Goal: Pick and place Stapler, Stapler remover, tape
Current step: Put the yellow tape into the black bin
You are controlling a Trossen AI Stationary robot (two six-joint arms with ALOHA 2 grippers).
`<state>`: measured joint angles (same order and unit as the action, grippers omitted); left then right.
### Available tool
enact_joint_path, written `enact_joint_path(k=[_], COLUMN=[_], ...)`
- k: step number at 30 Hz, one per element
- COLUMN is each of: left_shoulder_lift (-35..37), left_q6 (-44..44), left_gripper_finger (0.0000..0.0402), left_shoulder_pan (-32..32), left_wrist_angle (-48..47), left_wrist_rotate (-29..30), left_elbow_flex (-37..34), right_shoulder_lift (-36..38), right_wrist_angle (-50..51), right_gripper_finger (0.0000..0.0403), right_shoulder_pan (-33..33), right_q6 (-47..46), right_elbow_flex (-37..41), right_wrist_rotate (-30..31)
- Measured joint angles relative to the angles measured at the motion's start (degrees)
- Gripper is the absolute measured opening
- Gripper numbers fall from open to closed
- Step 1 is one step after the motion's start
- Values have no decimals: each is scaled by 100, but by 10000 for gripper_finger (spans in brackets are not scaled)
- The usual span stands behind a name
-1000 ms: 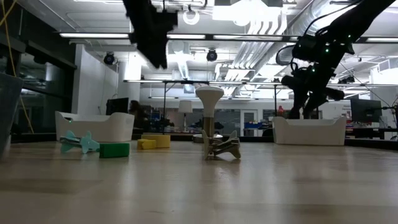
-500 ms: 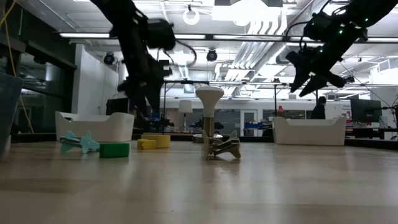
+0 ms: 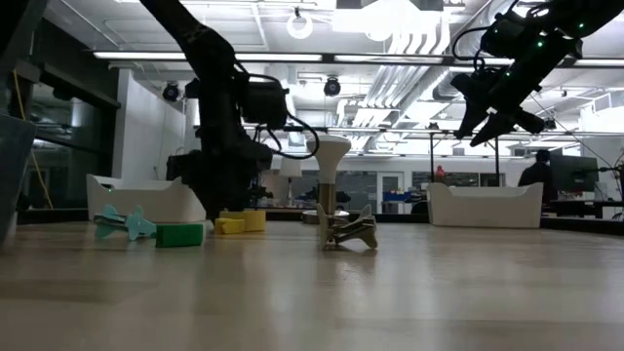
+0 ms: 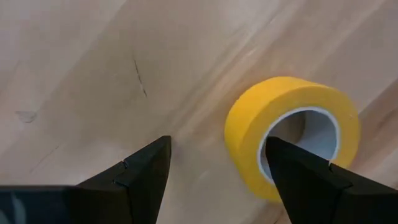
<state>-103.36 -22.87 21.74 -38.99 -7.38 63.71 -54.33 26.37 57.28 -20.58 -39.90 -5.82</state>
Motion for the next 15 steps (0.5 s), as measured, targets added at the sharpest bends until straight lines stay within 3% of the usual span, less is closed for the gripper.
enact_joint_path(k=[6, 15], left_shoulder_lift=[-62, -84], left_q6=[5, 63], left_gripper_finger=[216, 56], left_shoulder_pan=[2, -4], left_wrist_angle=[-26, -183], left_wrist_rotate=[1, -159], left_elbow_flex=[12, 47], right_shoulder_lift=[0, 0], right_wrist_angle=[11, 41], right_gripper_finger=[161, 161], right_shoulder_pan=[-2, -2], right_q6=[12, 130], right_elbow_flex=[0, 0], right_wrist_rotate=[-35, -64])
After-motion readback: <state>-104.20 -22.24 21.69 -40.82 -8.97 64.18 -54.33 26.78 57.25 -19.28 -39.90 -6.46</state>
